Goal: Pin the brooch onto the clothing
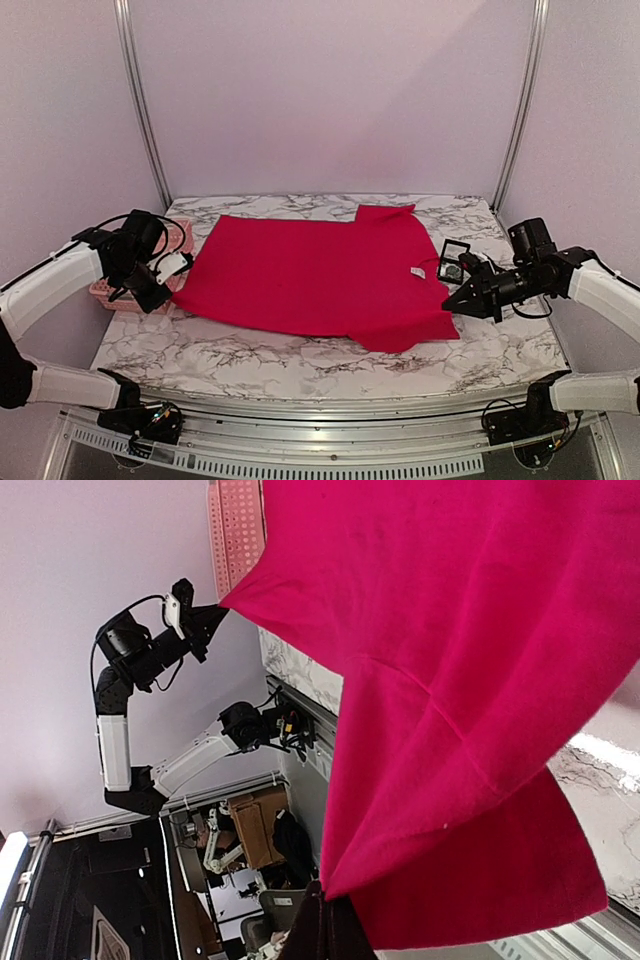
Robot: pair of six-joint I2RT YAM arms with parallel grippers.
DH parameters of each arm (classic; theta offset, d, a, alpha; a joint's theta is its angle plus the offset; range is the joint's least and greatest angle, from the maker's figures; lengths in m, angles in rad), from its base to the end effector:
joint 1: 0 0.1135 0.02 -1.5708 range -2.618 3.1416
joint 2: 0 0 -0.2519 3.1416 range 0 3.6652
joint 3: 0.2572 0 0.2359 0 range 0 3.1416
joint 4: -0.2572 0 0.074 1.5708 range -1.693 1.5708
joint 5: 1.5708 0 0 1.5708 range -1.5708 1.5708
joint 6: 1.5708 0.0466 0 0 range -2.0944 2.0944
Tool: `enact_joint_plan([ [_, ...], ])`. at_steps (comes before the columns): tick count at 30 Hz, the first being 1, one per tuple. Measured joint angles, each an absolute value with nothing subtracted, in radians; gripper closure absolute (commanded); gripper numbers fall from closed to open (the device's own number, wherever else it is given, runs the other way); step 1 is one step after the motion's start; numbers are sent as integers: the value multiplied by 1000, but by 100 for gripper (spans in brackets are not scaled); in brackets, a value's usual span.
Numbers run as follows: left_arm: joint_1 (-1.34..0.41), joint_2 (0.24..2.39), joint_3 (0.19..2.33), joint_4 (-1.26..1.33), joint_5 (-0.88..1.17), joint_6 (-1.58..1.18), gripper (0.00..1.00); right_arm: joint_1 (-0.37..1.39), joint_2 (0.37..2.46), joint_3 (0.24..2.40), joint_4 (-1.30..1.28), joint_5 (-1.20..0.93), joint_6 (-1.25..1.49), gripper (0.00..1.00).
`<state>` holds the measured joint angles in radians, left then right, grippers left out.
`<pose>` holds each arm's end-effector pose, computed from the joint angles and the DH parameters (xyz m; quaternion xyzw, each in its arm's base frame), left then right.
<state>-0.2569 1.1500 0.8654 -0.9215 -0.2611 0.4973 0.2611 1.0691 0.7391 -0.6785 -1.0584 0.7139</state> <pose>0.1920 -0.0380 0.2258 0.3371 0.9152 0.1487 0.1632 0.1690 0.0872 0.2353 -0.0497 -0.8396 -0.5407 0.0156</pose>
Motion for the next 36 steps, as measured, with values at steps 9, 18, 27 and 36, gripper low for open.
enact_joint_plan([
  [9, -257, 1205, 857, -910, -201, 479, 100, 254, 1226, 751, -670, -913, 677, 100],
  [18, -266, 1195, 737, -942, -133, 504, 100, 233, 1388, 723, -709, -693, 546, 100],
  [27, -288, 1155, 704, -960, -95, 527, 96, 233, 1379, 696, -719, -617, 540, 65],
  [36, -291, 1153, 711, -1007, -75, 553, 36, 464, 1289, 932, -822, -307, 587, 81],
])
